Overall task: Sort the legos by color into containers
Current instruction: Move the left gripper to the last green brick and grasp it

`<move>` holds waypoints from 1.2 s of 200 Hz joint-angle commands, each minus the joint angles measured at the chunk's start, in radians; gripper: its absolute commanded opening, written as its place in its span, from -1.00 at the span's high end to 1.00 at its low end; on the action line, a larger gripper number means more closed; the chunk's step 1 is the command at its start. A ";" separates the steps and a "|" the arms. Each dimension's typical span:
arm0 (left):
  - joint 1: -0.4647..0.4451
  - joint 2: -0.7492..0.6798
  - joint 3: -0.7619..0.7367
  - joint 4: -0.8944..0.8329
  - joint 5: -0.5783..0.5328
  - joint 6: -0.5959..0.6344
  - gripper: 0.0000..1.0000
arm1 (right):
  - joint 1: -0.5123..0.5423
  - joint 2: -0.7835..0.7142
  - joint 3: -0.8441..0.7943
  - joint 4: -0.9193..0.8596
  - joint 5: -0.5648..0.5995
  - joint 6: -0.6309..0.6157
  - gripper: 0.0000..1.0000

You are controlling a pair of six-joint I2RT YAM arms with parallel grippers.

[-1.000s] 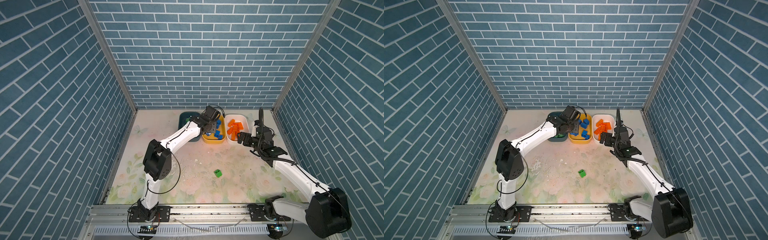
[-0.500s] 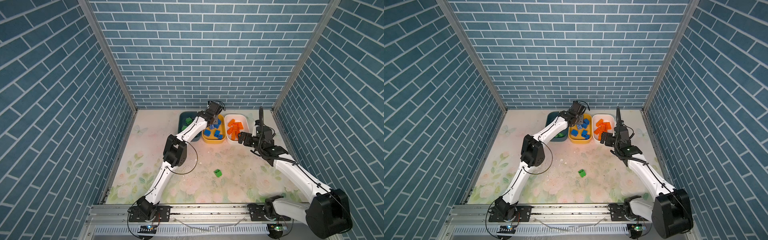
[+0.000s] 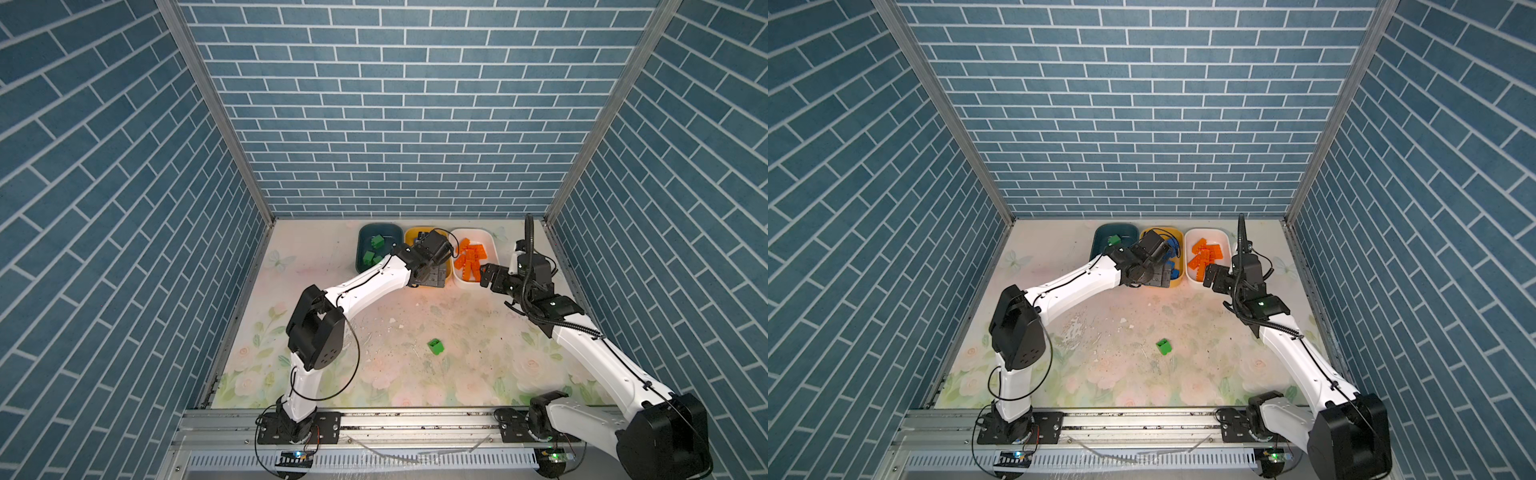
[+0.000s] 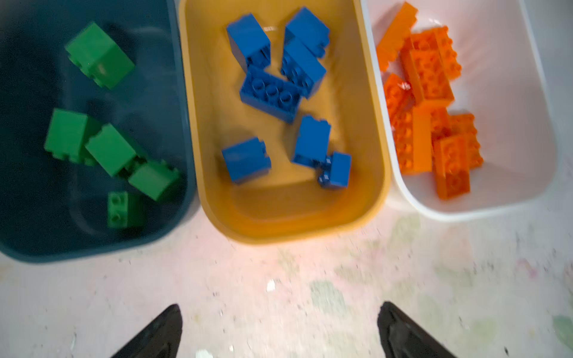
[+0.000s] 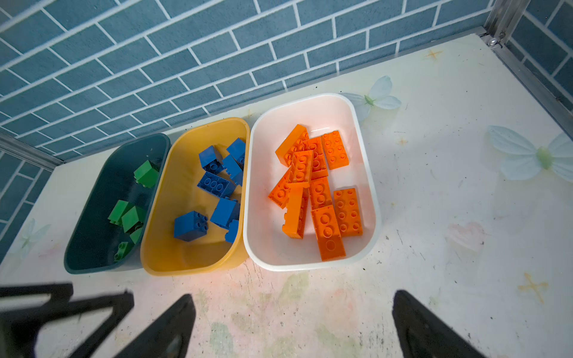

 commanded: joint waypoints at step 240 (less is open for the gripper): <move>-0.252 0.113 -0.333 0.072 0.254 -0.653 -0.16 | -0.001 -0.127 -0.169 0.064 -0.053 0.017 -0.96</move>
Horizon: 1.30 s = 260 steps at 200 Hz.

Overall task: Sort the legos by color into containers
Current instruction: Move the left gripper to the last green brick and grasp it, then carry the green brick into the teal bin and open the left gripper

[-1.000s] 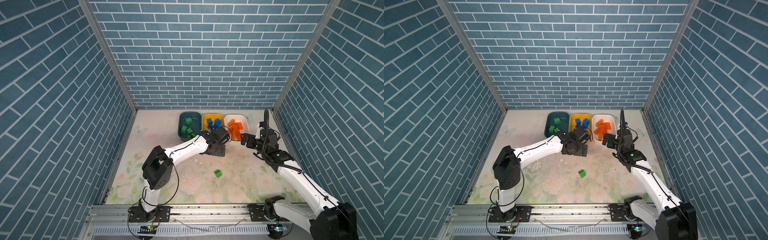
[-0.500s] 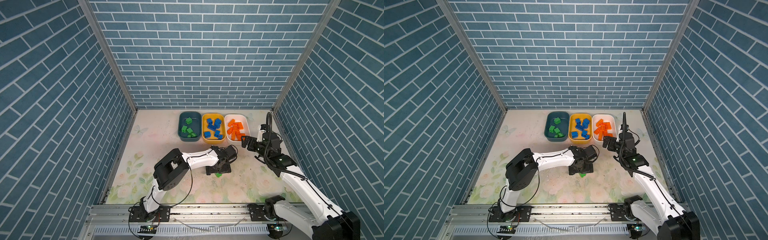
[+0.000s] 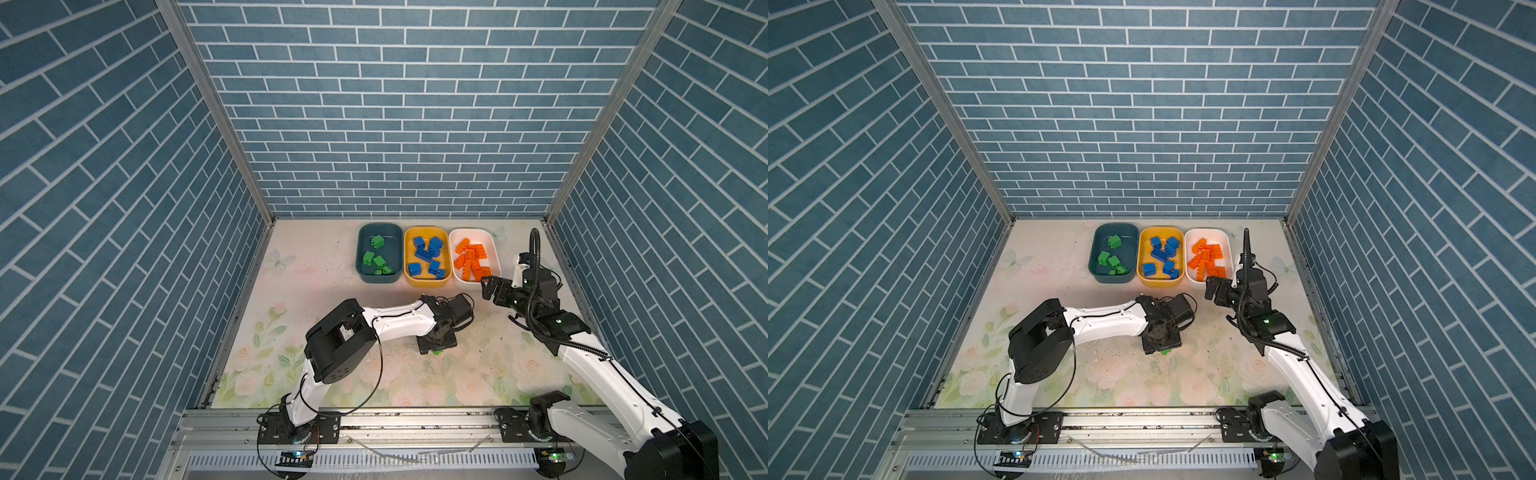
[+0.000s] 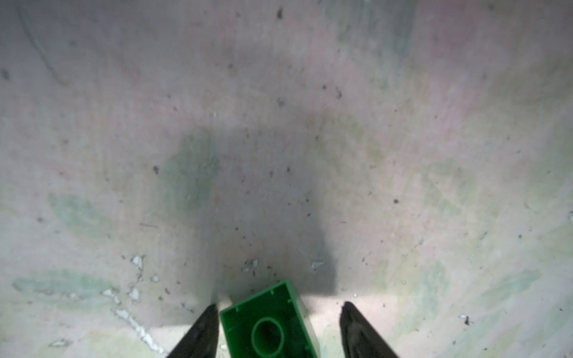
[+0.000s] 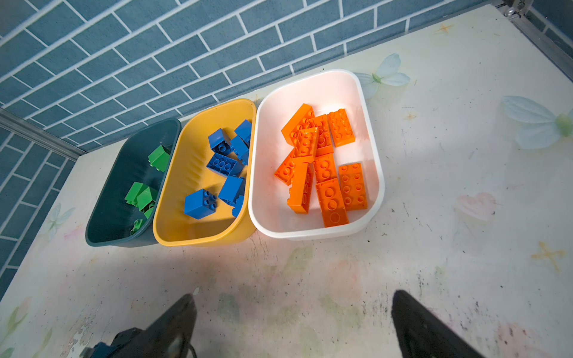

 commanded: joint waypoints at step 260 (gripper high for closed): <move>0.521 -0.071 0.236 0.059 -0.312 0.628 0.40 | 0.000 0.234 0.113 0.166 -0.120 -0.122 -0.97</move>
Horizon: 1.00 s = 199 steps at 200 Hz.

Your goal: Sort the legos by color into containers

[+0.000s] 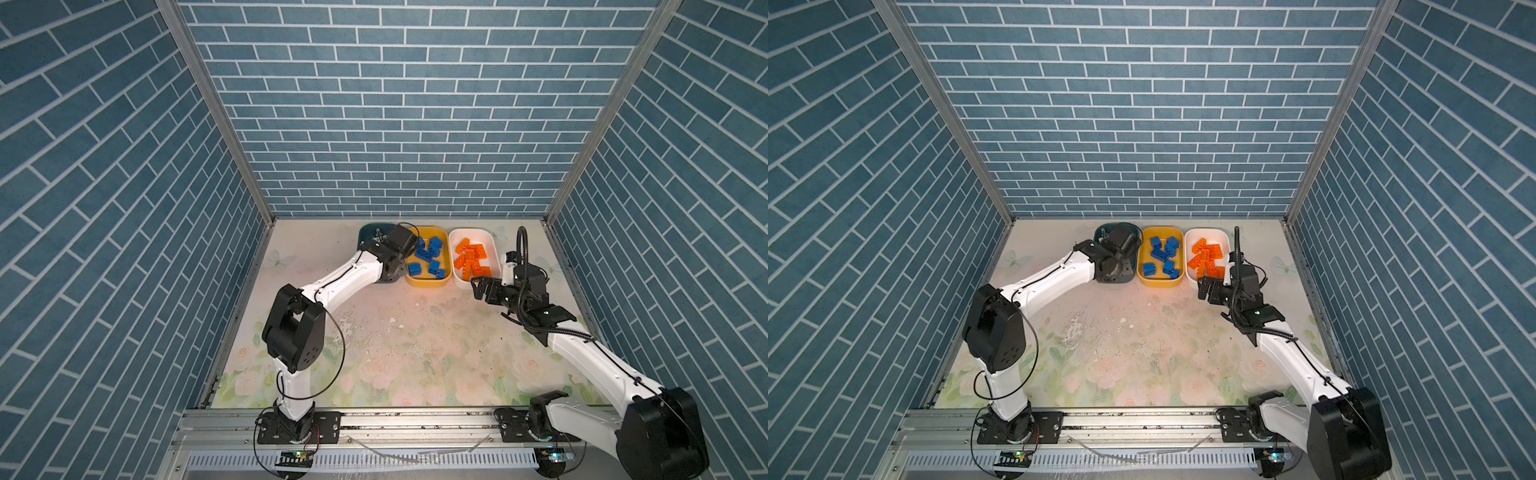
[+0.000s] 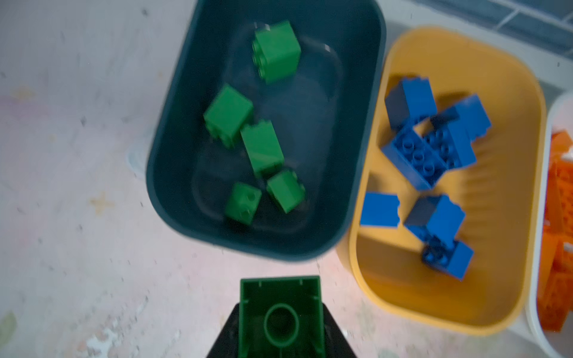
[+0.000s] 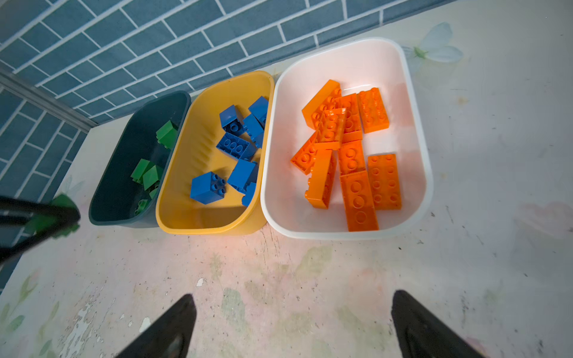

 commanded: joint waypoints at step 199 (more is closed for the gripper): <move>0.555 -0.447 -0.937 0.926 -0.190 0.666 -0.99 | -0.389 0.328 -0.168 0.611 0.136 -0.350 -0.98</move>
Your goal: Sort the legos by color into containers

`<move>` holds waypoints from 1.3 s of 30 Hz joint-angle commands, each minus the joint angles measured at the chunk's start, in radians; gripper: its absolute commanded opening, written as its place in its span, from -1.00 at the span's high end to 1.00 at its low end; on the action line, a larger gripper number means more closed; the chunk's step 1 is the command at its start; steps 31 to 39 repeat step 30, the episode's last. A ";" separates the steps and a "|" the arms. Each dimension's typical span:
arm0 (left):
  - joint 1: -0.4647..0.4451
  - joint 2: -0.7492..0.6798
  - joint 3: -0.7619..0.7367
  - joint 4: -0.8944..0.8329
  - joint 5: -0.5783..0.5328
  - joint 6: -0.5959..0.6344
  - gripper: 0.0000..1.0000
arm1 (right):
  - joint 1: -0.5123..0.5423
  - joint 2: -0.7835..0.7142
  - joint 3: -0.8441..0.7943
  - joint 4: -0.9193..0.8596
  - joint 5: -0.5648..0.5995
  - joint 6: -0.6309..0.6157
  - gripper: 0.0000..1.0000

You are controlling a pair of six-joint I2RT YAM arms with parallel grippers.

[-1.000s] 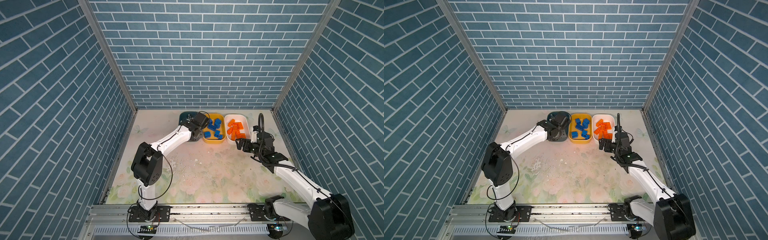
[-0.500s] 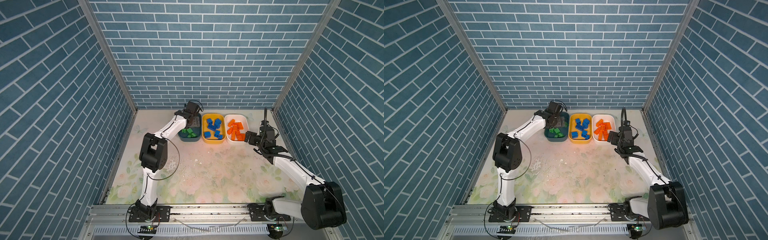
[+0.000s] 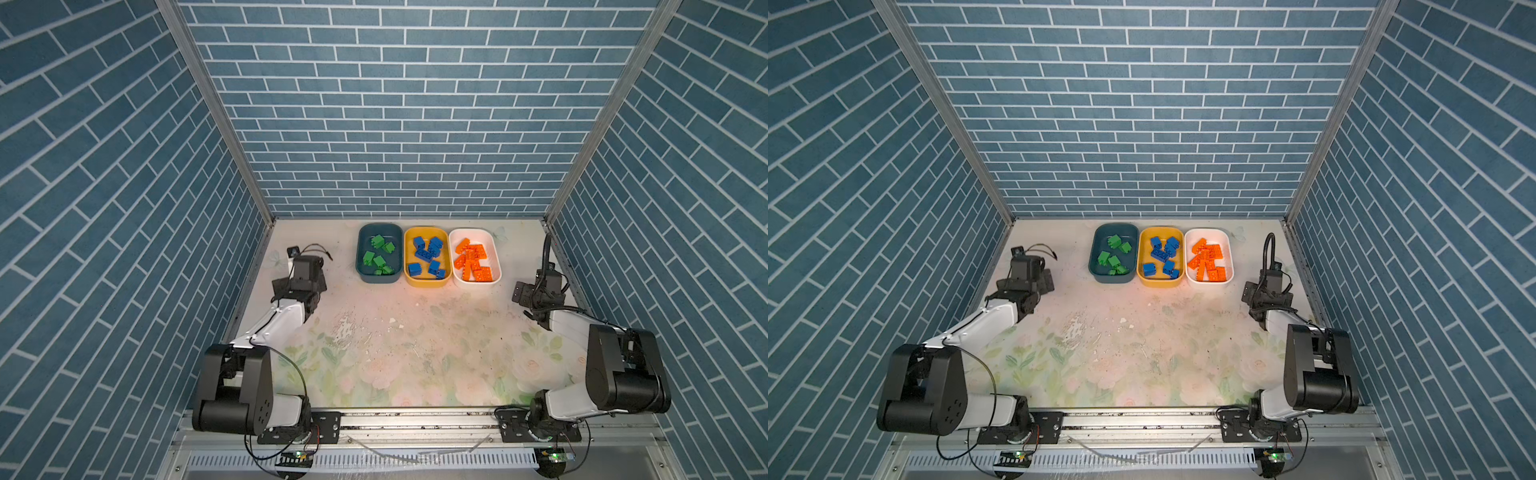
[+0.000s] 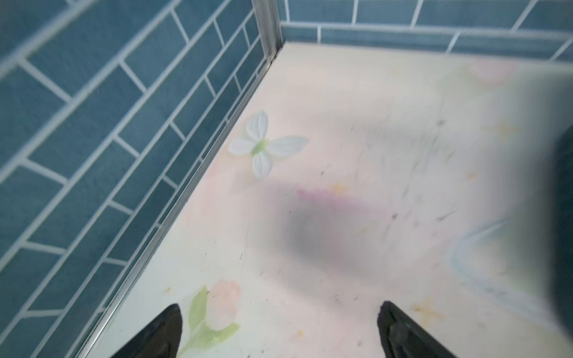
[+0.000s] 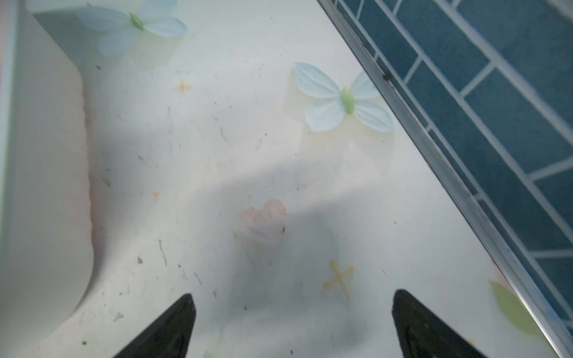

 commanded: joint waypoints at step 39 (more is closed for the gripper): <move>0.047 0.123 -0.329 0.879 0.291 0.219 -0.99 | -0.022 0.065 -0.185 0.557 -0.262 -0.126 -0.98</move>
